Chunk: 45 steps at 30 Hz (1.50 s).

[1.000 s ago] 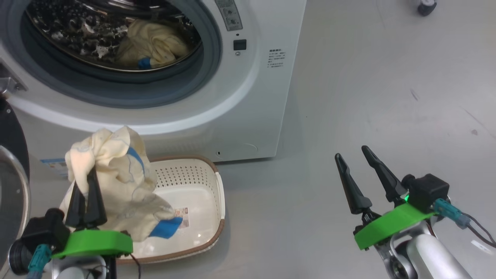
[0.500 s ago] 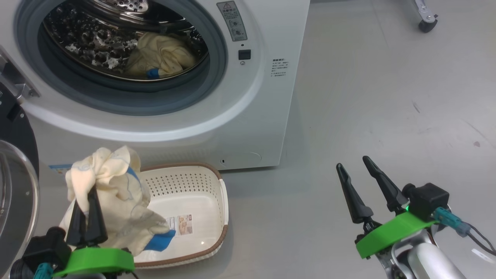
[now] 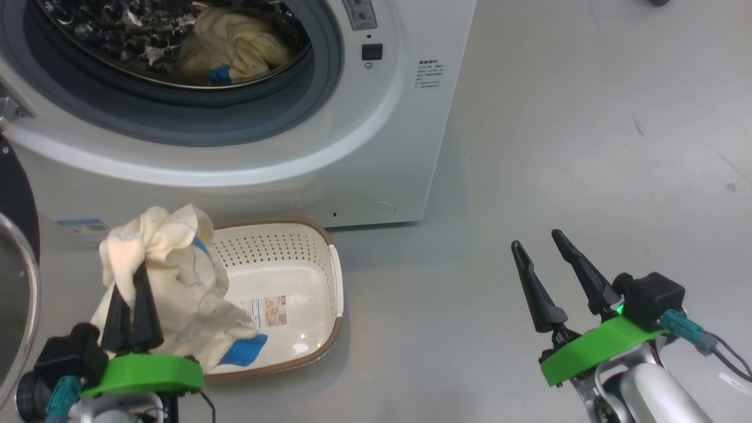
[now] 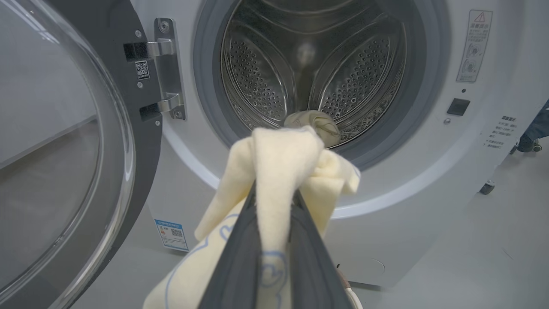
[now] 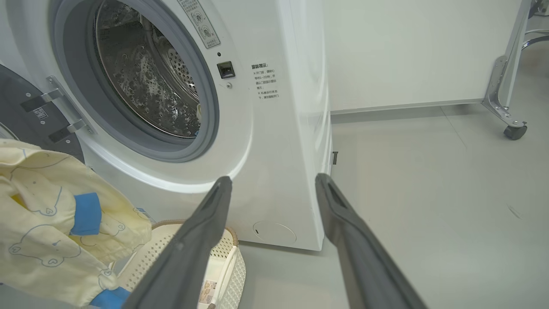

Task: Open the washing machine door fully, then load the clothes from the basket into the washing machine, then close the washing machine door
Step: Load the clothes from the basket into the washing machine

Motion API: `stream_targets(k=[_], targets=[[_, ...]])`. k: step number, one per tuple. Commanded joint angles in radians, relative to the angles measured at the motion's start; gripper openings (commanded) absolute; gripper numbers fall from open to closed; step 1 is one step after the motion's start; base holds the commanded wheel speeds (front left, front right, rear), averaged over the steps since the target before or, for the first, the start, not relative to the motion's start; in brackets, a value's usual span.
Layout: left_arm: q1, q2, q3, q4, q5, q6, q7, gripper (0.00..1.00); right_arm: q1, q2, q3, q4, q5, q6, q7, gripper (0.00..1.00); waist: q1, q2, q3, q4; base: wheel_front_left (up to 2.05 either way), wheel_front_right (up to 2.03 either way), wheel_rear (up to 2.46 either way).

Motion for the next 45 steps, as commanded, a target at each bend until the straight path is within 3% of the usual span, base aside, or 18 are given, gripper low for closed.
stream_targets(k=[1, 11, 21, 31, 41, 45], targets=[[-0.073, 0.018, 0.029, -0.017, -0.001, -0.006, -0.010, 0.00, -0.042, -0.010, 0.010, -0.038, -0.003, -0.003, -0.010, 1.00, 0.0001, 0.0000, 0.040, 0.000, 0.00, 0.00, 0.00], [-0.222, 0.027, 0.031, 0.062, -0.005, -0.033, -0.012, 0.00, -0.094, -0.007, 0.013, -0.052, -0.012, -0.003, -0.010, 1.00, 0.0001, 0.0000, 0.157, -0.018, 0.00, 0.00, 0.00], [-0.460, 0.088, 0.023, 0.193, 0.008, -0.080, 0.007, 0.00, -0.139, 0.007, 0.032, -0.048, -0.014, -0.003, -0.010, 1.00, 0.0001, 0.0000, 0.230, -0.059, 0.00, 0.00, 0.00], [-0.795, 0.195, 0.001, 0.360, 0.029, -0.127, 0.138, 0.00, -0.164, 0.015, 0.053, -0.044, -0.005, -0.003, -0.010, 1.00, 0.0001, 0.0000, 0.283, -0.122, 0.00, 0.00, 0.00], [-1.071, 0.250, -0.034, 0.540, 0.043, -0.153, 0.209, 0.00, -0.181, 0.030, 0.056, -0.057, -0.003, -0.003, -0.010, 1.00, 0.0001, 0.0000, 0.404, -0.173, 0.00, 0.00, 0.00], [-1.178, 0.246, -0.060, 0.603, 0.047, -0.162, 0.230, 0.00, -0.187, 0.038, 0.058, -0.063, -0.005, -0.003, -0.010, 1.00, 0.0001, 0.0000, 0.471, -0.177, 0.00, 0.00, 0.00]])
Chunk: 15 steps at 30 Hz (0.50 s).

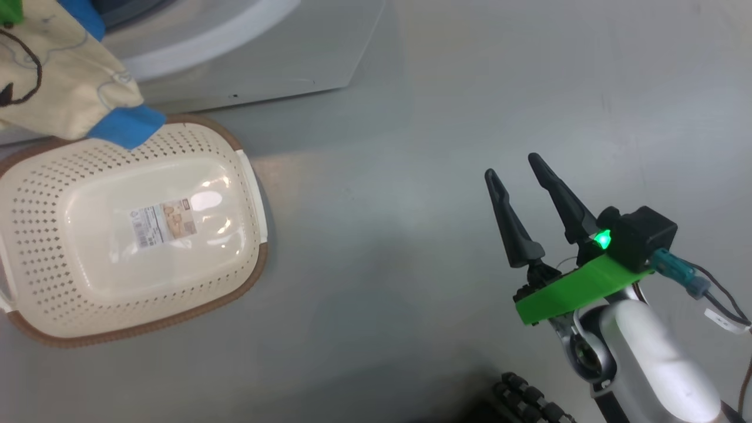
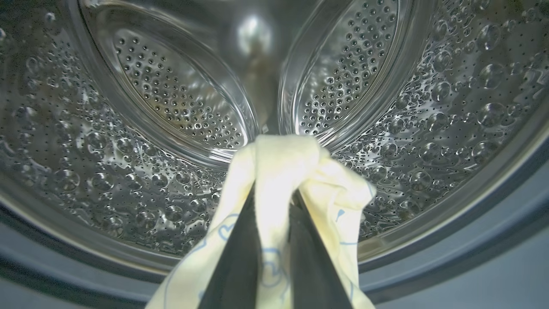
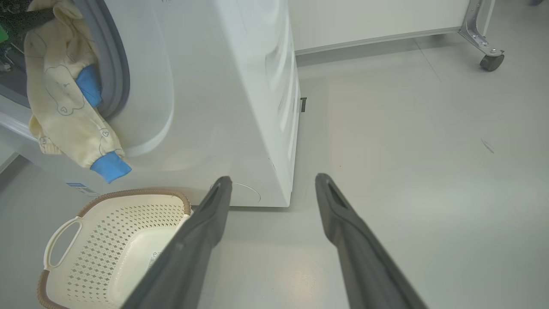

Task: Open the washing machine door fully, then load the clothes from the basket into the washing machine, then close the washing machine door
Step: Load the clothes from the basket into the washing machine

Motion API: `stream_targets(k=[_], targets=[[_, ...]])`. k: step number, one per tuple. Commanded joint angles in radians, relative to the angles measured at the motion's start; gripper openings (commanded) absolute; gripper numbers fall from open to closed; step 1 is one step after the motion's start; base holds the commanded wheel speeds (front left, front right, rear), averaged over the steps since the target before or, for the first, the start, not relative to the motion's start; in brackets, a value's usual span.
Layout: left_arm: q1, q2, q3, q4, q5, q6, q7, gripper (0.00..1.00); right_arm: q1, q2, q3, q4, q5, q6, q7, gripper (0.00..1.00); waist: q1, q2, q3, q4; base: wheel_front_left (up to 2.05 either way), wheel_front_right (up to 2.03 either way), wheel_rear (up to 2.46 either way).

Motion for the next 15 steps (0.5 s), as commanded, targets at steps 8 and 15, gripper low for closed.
stream_targets(k=[8, 15], targets=[[-0.191, 0.043, -0.038, 0.074, 0.024, -0.015, 0.015, 0.00, -0.019, 0.025, 0.036, -0.040, 0.007, -0.003, -0.010, 1.00, -0.0001, 0.0000, 0.128, -0.015, 0.00, 0.00, 0.00], [-0.302, 0.036, -0.071, 0.162, 0.041, -0.016, -0.019, 0.00, -0.019, 0.040, 0.052, -0.034, 0.011, -0.003, -0.010, 1.00, -0.0001, 0.0000, 0.168, -0.023, 0.00, 0.00, 0.00]])
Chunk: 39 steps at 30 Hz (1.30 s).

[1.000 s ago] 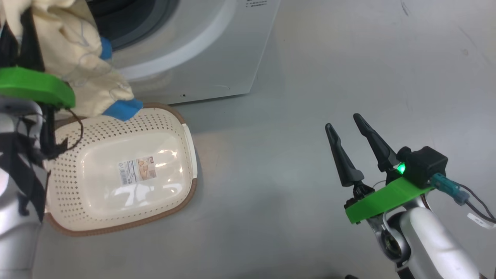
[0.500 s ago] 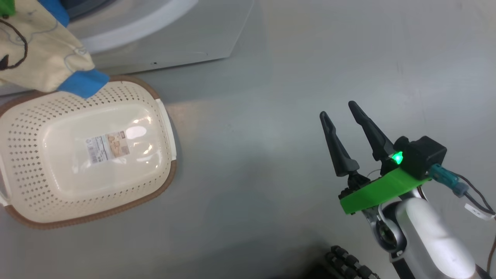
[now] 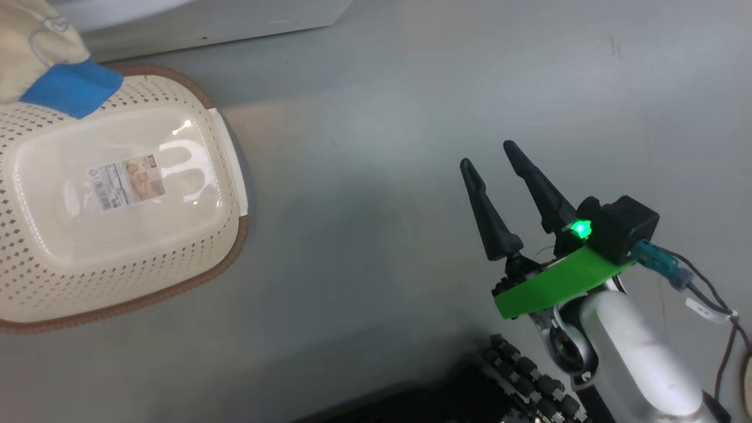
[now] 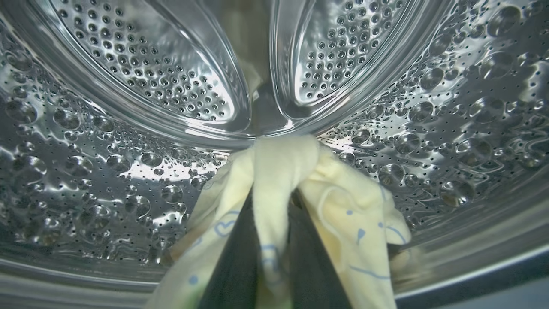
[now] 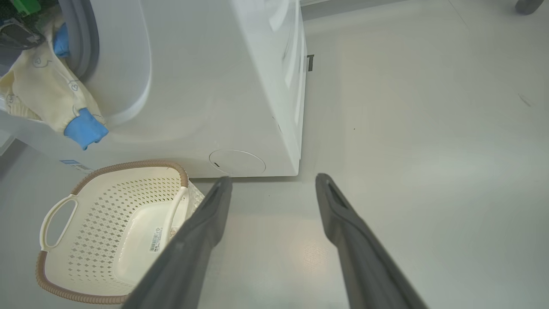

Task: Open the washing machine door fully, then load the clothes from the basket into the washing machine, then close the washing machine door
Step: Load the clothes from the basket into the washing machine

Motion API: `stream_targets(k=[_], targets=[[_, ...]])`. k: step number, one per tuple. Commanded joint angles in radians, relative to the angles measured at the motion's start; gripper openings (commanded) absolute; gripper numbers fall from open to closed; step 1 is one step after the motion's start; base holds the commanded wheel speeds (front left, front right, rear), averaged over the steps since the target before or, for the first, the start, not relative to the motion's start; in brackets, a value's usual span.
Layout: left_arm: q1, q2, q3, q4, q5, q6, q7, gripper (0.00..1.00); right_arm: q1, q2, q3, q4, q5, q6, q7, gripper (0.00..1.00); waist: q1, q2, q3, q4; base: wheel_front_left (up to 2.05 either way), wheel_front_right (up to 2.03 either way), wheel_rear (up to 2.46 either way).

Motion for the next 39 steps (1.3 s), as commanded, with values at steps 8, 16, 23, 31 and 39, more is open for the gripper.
stream_targets(k=[8, 16, 23, 31, 39], targets=[[-0.144, 0.030, -0.047, 0.017, 0.061, -0.001, -0.157, 0.00, 0.024, 0.014, 0.042, -0.020, 0.014, -0.003, -0.010, 1.00, -0.0001, 0.0000, 0.029, -0.017, 0.00, 0.00, 0.00], [-0.207, 0.043, -0.070, -0.091, 0.112, 0.011, -0.231, 0.00, 0.023, 0.018, 0.057, -0.016, 0.018, -0.003, -0.010, 1.00, -0.0001, 0.0000, 0.039, -0.029, 0.00, 0.00, 0.00], [-0.151, 0.067, -0.033, -0.177, 0.113, 0.021, -0.232, 0.00, 0.011, 0.020, 0.063, -0.006, 0.023, -0.003, -0.010, 1.00, -0.0001, 0.0000, 0.039, -0.035, 0.00, 0.00, 0.00], [-0.124, 0.030, -0.013, 0.009, 0.063, 0.017, -0.232, 1.00, 0.008, 0.016, 0.052, 0.002, 0.020, -0.003, -0.010, 1.00, -0.0001, 0.0000, 0.010, -0.010, 0.00, 0.00, 0.00], [-0.080, 0.006, 0.000, 0.039, 0.038, 0.016, -0.232, 1.00, 0.001, 0.005, 0.035, 0.004, 0.015, -0.003, -0.010, 1.00, -0.0001, 0.0000, -0.029, 0.023, 0.00, 0.00, 0.00]])
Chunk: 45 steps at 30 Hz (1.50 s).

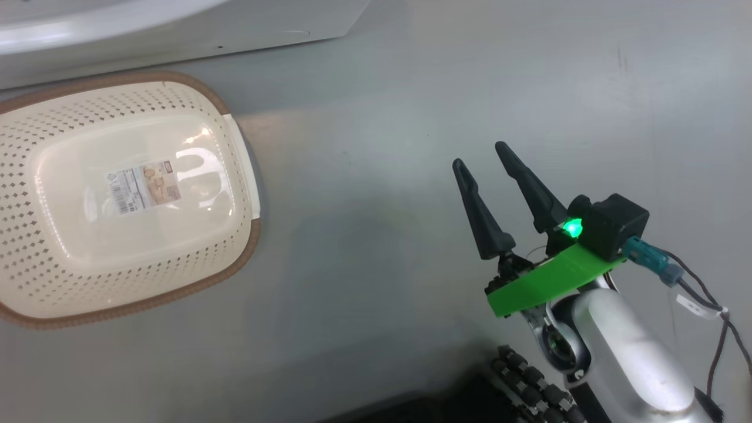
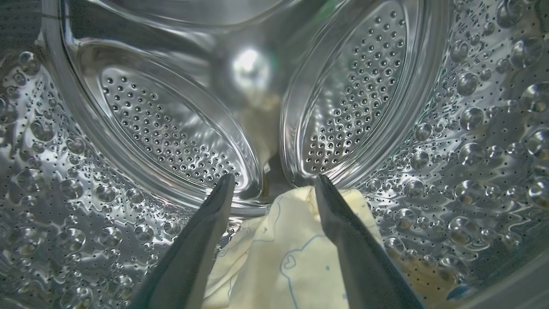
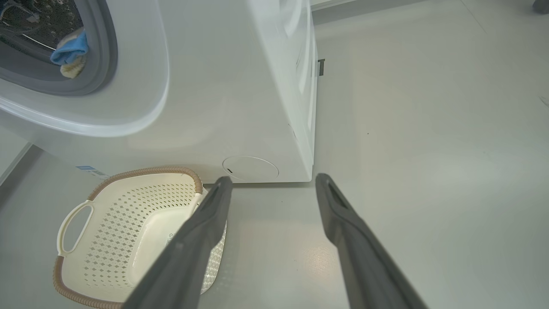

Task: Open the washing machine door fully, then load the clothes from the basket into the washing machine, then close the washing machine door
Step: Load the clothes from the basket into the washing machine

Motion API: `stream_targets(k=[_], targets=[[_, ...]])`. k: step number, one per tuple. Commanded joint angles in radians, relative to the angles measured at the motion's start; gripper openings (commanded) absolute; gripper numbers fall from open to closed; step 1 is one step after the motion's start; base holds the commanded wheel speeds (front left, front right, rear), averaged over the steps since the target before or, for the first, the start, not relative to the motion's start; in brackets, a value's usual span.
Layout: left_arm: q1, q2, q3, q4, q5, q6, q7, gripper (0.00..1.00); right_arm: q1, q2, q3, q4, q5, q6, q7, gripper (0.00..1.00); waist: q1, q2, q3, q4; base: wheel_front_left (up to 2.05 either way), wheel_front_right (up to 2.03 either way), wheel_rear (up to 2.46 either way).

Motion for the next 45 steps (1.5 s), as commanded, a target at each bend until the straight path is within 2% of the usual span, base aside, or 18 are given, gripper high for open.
stream_targets(k=[1, 15, 18, 23, 39, 45], targets=[[0.003, 0.034, 0.015, -0.024, -0.006, -0.001, -0.004, 1.00, 0.012, -0.011, 0.013, -0.021, -0.001, -0.003, -0.010, 1.00, 0.0000, 0.0000, -0.011, 0.010, 0.00, 0.00, 0.00], [0.190, -0.035, 0.046, -0.064, -0.046, 0.006, -0.004, 1.00, -0.002, -0.033, -0.022, -0.008, 0.000, -0.003, -0.010, 1.00, 0.0000, 0.0000, -0.119, 0.087, 0.00, 0.00, 0.00], [0.261, -0.062, 0.066, -0.098, -0.066, 0.012, -0.004, 1.00, 0.007, -0.040, -0.038, -0.008, -0.001, -0.003, -0.010, 1.00, 0.0000, 0.0000, -0.157, 0.115, 0.00, 0.00, 0.00], [0.380, -0.074, 0.087, -0.172, -0.075, 0.015, -0.004, 1.00, 0.018, -0.041, -0.058, -0.016, -0.006, -0.003, -0.010, 1.00, 0.0000, 0.0000, -0.190, 0.139, 0.00, 0.00, 0.00], [0.942, -0.110, 0.230, -0.655, -0.102, 0.074, -0.004, 1.00, 0.066, -0.045, -0.074, -0.029, -0.014, -0.003, -0.010, 1.00, 0.0000, 0.0000, -0.280, 0.165, 0.00, 0.00, 0.00], [1.124, -0.116, 0.252, -0.807, -0.091, 0.104, -0.004, 1.00, 0.083, -0.054, -0.082, -0.033, -0.016, -0.003, -0.010, 1.00, 0.0000, 0.0000, -0.299, 0.167, 0.00, 0.00, 0.00]])
